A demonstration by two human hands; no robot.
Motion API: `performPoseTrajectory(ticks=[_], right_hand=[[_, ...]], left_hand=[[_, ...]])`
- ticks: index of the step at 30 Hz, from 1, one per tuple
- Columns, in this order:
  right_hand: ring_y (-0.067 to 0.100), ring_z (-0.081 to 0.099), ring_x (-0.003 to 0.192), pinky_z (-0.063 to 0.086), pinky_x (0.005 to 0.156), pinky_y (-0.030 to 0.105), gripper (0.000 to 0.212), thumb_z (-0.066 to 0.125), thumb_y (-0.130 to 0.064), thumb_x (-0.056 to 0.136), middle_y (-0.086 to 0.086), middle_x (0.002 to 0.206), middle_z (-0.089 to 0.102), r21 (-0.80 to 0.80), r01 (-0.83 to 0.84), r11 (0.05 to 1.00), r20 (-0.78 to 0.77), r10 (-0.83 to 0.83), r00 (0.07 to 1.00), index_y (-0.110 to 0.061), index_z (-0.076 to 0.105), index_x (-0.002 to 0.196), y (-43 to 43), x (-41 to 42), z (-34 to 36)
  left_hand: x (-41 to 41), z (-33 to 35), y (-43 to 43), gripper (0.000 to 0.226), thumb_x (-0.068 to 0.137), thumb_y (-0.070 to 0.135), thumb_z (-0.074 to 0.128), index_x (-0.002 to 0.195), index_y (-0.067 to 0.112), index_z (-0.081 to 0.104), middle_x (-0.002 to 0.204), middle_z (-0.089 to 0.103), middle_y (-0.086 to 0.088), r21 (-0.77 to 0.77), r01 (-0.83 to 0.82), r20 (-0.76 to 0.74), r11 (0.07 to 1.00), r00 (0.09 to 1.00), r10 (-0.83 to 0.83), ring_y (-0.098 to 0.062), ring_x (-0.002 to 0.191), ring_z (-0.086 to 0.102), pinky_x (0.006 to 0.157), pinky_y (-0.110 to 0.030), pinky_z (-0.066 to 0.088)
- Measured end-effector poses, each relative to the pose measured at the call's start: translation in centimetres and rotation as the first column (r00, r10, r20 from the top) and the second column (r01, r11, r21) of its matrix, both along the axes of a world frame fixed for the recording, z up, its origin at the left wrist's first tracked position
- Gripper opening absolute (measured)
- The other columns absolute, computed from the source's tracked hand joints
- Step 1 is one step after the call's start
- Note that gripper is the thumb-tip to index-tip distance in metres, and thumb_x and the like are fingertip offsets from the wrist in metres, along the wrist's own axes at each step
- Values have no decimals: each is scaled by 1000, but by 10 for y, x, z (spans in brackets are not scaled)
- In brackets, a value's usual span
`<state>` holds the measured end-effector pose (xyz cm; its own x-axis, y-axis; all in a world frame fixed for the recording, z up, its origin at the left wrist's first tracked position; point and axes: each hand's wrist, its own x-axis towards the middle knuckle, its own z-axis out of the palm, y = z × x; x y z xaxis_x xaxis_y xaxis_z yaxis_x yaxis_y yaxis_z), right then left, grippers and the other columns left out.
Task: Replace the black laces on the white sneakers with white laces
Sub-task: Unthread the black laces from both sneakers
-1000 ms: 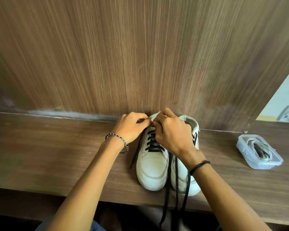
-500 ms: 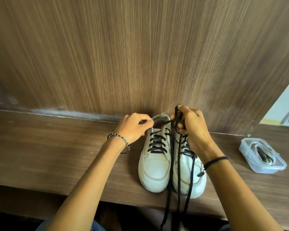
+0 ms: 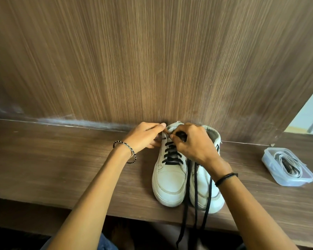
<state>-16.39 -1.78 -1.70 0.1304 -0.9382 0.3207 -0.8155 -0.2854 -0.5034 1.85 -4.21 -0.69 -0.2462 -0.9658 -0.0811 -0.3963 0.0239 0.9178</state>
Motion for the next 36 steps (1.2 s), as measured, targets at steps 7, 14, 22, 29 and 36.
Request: performPoseTrajectory(ticks=[7, 14, 22, 29, 36], right_hand=[[19, 53, 54, 42, 50, 23, 12, 56, -6, 92, 6, 65, 61, -64, 151, 986, 187, -137, 973, -1, 59, 82, 0, 12, -1], [19, 65, 68, 56, 68, 37, 18, 63, -26, 97, 0, 75, 70, 106, 243, 964, 398, -265, 878, -13, 68, 87, -5, -21, 9], [1, 56, 53, 45, 49, 16, 18, 67, -30, 96, -9, 63, 67, 184, 164, 969, 561, -240, 792, -19, 74, 84, 5, -25, 17], [14, 63, 57, 48, 52, 22, 22, 59, -21, 96, 5, 64, 66, 173, 79, 982, 701, -179, 691, -8, 69, 82, 13, -25, 24], [24, 73, 77, 55, 79, 34, 22, 51, -17, 102, 10, 83, 73, 123, -120, 985, 834, -37, 551, -9, 65, 88, 17, -19, 30]], left_hand=[[1, 0, -2, 36, 104, 52, 45, 97, 31, 74, 105, 71, -5, 4, 5, 35, 1000, 999, -6, -19, 82, 77, 88, -40, 61], [5, 1, 0, 43, 104, 49, 46, 92, 20, 75, 89, 75, -12, -9, -12, 67, 1000, 998, 12, -24, 80, 77, 85, -42, 63], [-14, -10, 2, 28, 102, 40, 54, 103, 24, 77, 111, 58, 5, -392, 56, 432, 918, 893, 130, -15, 108, 54, 91, -33, 44], [-21, -8, 4, 21, 97, 28, 59, 99, 23, 79, 111, 68, 10, -368, 249, 509, 896, 860, -29, -14, 124, 46, 106, -44, 40], [-16, -6, 5, 24, 105, 29, 49, 111, 16, 68, 113, 60, 4, -353, 181, 463, 918, 886, 3, -9, 112, 47, 94, -28, 38]])
